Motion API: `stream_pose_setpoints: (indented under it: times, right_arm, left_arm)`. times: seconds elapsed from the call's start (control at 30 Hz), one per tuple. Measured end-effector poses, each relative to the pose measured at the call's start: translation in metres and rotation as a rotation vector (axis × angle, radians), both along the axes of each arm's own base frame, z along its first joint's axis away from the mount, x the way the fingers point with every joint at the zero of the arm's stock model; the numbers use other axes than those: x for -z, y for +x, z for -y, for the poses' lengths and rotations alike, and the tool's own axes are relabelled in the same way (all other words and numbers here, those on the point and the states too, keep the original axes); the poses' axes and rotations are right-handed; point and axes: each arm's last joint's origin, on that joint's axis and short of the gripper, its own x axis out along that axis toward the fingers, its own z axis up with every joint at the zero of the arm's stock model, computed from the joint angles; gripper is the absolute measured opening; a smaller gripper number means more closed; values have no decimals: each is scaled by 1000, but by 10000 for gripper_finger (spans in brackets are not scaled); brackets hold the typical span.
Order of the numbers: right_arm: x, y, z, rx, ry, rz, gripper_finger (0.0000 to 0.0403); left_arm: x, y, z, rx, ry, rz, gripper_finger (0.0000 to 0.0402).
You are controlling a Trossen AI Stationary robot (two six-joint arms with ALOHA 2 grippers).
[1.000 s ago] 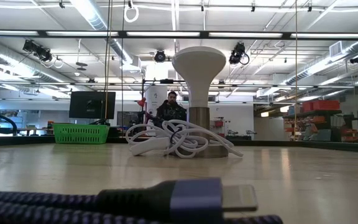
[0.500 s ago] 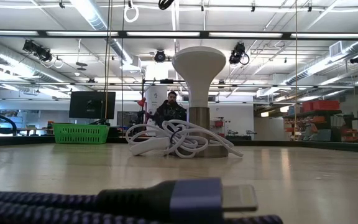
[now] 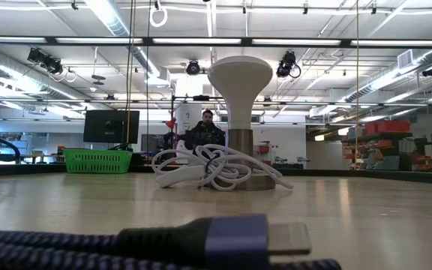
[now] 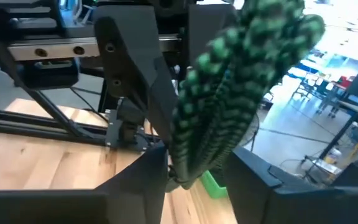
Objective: Pick & Place USB Port
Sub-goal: Put the green black charger cable into the yellow basket
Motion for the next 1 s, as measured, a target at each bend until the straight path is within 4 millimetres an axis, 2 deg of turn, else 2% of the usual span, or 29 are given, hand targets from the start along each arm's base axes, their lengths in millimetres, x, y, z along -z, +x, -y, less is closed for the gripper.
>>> stream_pose_setpoints:
  times: [0.1, 0.2, 0.23, 0.43, 0.67, 0.77, 1.0]
  right_arm:
    - [1, 0, 0, 0, 2, -12, 110]
    - [3, 0, 1, 9, 3, -28, 36]
    - [3, -1, 1, 13, 2, -30, 23]
    - [3, -1, 3, 77, -4, -26, 14]
    - [5, -2, 2, 95, -14, -51, 14]
    - [5, -7, 2, 125, -7, -73, 14]
    - [5, -35, -5, 118, 95, -180, 14]
  left_arm:
    - [1, 2, 0, -1, 1, 1, 22]
    - [1, 2, 0, -4, 2, 4, 23]
    - [1, 2, 0, -6, 1, 8, 26]
    - [0, 3, -2, -31, 15, 18, 68]
    - [-1, 0, -1, -48, 69, 2, 74]
    - [-1, -5, -3, -99, 96, -33, 72]
    - [1, -17, -1, -103, 90, -101, 73]
